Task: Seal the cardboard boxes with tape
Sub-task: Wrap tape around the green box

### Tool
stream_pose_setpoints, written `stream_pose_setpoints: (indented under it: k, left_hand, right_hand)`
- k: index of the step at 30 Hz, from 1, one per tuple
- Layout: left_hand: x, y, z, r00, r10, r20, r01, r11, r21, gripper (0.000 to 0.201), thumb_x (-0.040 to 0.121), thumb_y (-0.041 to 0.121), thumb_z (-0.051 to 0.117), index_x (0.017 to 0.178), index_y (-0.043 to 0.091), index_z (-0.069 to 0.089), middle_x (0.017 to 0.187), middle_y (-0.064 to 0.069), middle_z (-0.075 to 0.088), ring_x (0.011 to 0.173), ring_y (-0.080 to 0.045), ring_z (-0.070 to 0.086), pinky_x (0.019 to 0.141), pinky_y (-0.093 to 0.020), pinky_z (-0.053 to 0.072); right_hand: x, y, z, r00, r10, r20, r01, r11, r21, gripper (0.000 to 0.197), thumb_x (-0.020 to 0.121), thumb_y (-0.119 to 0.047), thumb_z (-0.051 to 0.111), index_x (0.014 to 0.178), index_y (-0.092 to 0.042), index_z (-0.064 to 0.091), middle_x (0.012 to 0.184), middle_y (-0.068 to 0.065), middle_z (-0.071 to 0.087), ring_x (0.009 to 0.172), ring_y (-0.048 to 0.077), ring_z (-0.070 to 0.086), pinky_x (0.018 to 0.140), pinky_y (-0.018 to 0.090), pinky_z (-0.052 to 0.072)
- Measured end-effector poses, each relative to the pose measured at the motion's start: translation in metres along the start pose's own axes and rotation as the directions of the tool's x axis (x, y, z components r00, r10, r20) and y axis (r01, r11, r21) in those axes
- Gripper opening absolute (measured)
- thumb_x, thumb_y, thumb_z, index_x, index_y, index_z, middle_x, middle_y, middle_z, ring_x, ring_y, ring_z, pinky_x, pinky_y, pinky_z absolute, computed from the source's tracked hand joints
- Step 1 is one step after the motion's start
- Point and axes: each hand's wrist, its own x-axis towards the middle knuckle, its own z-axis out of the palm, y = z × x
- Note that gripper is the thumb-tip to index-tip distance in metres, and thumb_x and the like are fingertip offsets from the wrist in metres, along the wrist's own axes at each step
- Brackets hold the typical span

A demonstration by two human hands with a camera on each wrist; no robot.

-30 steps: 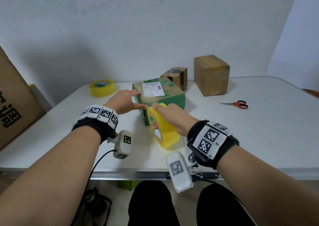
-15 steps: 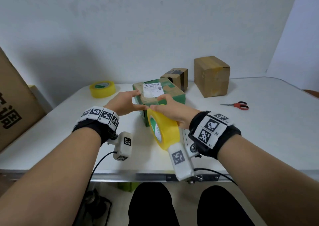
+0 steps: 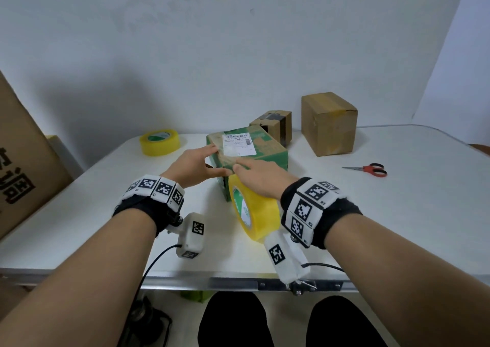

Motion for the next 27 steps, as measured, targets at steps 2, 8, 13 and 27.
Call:
stream_pose_setpoints:
  k: [2, 8, 13, 27]
  left_hand:
    - [-0.003, 0.004, 0.000, 1.000, -0.002, -0.017, 0.001, 0.999, -0.035, 0.066, 0.076, 0.041, 0.078, 0.137, 0.030, 0.053, 0.127, 0.037, 0.037, 0.075, 0.002, 0.065, 0.088, -0.018, 0.041]
    - [-0.003, -0.004, 0.000, 0.993, -0.102, 0.059, 0.113, 0.967, -0.230, 0.075, 0.078, 0.039, 0.078, 0.145, 0.032, 0.042, 0.138, 0.024, 0.042, 0.116, -0.007, 0.057, 0.102, -0.023, 0.039]
    - [-0.003, -0.020, -0.014, 0.969, -0.209, 0.129, 0.241, 0.708, -0.664, 0.032, 0.097, 0.020, 0.059, 0.128, 0.016, 0.058, 0.136, 0.000, 0.058, 0.114, -0.018, 0.063, 0.100, -0.032, 0.047]
    - [0.079, -0.014, -0.007, 0.979, -0.152, 0.136, 0.117, 0.964, 0.237, 0.051, 0.107, 0.036, 0.013, 0.152, 0.017, 0.030, 0.160, -0.005, 0.025, 0.146, -0.025, 0.025, 0.116, -0.033, 0.018]
  right_hand:
    - [-0.001, -0.003, 0.000, 1.000, 0.005, 0.003, -0.005, 1.000, -0.026, 0.045, 0.102, -0.042, 0.026, 0.141, -0.032, 0.044, 0.147, 0.009, 0.046, 0.130, 0.033, 0.045, 0.103, 0.041, 0.036]
    - [0.002, -0.007, -0.001, 1.000, 0.000, 0.023, 0.002, 0.996, -0.088, 0.043, 0.102, -0.036, 0.023, 0.130, -0.019, 0.052, 0.141, 0.014, 0.050, 0.126, 0.034, 0.048, 0.104, 0.042, 0.038]
    - [0.008, -0.003, 0.002, 1.000, -0.013, 0.023, 0.015, 0.995, -0.097, 0.050, 0.102, -0.039, 0.022, 0.144, -0.022, 0.044, 0.150, 0.011, 0.043, 0.132, 0.035, 0.044, 0.109, 0.043, 0.034]
    - [0.011, -0.005, 0.002, 1.000, 0.002, 0.031, 0.001, 0.994, -0.112, 0.052, 0.104, -0.039, 0.020, 0.148, -0.019, 0.039, 0.150, 0.014, 0.043, 0.133, 0.034, 0.044, 0.109, 0.040, 0.035]
